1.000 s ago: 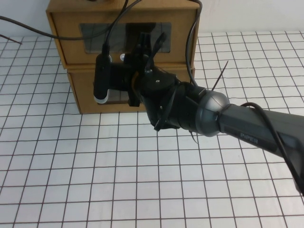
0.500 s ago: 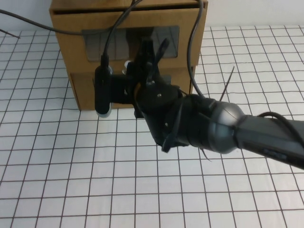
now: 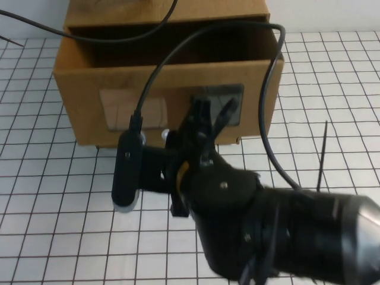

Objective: Open the shoe box
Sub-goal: 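Pull the top drawer of the cardboard box fully open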

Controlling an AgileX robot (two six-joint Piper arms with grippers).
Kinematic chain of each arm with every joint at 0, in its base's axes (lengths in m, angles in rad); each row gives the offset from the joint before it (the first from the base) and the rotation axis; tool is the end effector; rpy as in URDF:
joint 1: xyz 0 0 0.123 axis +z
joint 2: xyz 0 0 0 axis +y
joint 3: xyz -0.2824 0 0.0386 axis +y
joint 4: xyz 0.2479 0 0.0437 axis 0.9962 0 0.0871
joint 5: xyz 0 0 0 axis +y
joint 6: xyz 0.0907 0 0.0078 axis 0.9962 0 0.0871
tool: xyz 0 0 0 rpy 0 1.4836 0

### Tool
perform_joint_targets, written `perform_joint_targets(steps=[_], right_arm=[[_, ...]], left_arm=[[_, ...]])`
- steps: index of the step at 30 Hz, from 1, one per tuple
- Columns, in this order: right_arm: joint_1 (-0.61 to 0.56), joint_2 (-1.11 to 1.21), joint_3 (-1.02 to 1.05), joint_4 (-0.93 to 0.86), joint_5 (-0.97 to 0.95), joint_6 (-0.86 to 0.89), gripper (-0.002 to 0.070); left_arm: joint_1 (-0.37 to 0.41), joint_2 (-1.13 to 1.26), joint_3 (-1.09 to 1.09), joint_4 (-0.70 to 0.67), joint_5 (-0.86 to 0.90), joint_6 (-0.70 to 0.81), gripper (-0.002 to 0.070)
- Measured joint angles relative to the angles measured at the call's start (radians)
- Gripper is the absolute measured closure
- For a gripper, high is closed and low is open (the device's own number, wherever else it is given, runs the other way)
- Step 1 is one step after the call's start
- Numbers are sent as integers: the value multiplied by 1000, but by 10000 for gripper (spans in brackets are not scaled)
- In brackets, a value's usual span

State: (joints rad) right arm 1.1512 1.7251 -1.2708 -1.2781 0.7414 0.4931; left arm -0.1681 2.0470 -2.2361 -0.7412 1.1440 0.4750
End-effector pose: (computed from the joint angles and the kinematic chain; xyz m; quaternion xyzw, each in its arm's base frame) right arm 0.2085 0.3227 0.2859 -0.5704 0.6309 -0.2007 0.4862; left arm 0.4361 -0.1308 0.3972 0.2507 0.8389 -0.3078 0.3724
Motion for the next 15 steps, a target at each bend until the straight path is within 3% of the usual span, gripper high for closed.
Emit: perform_joint_targets(steps=[15], right_arm=[[238,-73,95,109,206,23,669]], left_arm=[[-2,0,0,4,3,-8,677]])
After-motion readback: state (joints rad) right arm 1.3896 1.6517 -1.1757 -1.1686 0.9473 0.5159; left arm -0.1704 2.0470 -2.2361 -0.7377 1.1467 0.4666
